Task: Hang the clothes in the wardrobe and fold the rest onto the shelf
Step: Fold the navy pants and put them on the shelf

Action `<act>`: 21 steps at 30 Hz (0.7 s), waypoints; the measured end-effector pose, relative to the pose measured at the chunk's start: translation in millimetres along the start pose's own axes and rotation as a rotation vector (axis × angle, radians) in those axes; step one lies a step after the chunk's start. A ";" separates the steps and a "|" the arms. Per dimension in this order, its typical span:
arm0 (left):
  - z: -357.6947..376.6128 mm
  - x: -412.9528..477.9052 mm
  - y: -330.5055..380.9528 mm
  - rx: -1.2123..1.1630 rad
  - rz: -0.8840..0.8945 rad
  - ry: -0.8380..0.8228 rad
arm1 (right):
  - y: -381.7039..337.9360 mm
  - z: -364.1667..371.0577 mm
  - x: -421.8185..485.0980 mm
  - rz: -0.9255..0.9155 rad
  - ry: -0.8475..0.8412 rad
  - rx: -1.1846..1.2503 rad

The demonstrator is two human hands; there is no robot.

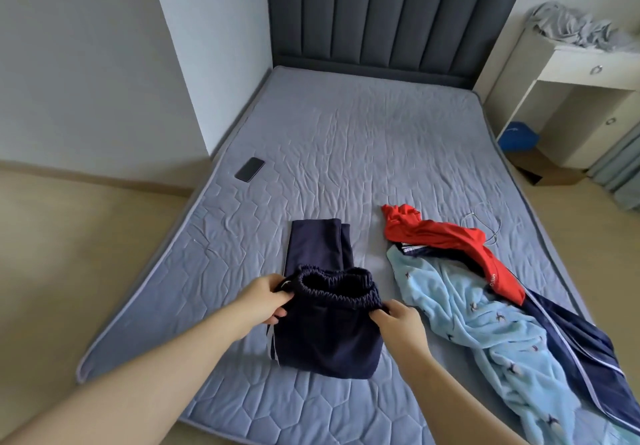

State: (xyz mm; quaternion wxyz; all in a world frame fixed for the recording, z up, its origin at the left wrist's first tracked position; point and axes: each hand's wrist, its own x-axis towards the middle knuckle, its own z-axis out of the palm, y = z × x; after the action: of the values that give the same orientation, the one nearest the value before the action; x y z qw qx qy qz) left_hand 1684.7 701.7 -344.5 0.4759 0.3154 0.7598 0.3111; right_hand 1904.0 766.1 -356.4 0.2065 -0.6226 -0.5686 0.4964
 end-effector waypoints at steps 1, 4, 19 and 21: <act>0.8 8.8 -2.3 -0.017 -0.004 0.013 | 1.0 4.1 7.7 0.006 0.029 -0.028; -4.7 56.0 -3.5 -0.030 -0.027 0.060 | -4.0 26.0 52.1 0.079 0.065 -0.128; -8.9 297.8 -5.4 0.187 0.046 -0.140 | 7.8 133.0 250.1 0.132 -0.215 0.135; 1.2 304.3 -21.5 0.313 0.077 -0.169 | 29.9 137.5 250.4 0.180 -0.240 0.081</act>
State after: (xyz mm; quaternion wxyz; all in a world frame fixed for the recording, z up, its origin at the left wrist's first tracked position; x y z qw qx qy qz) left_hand 1575.8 924.8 -521.9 0.4709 0.4394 0.7436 0.1793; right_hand 1766.8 944.5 -535.0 0.1167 -0.5982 -0.5107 0.6064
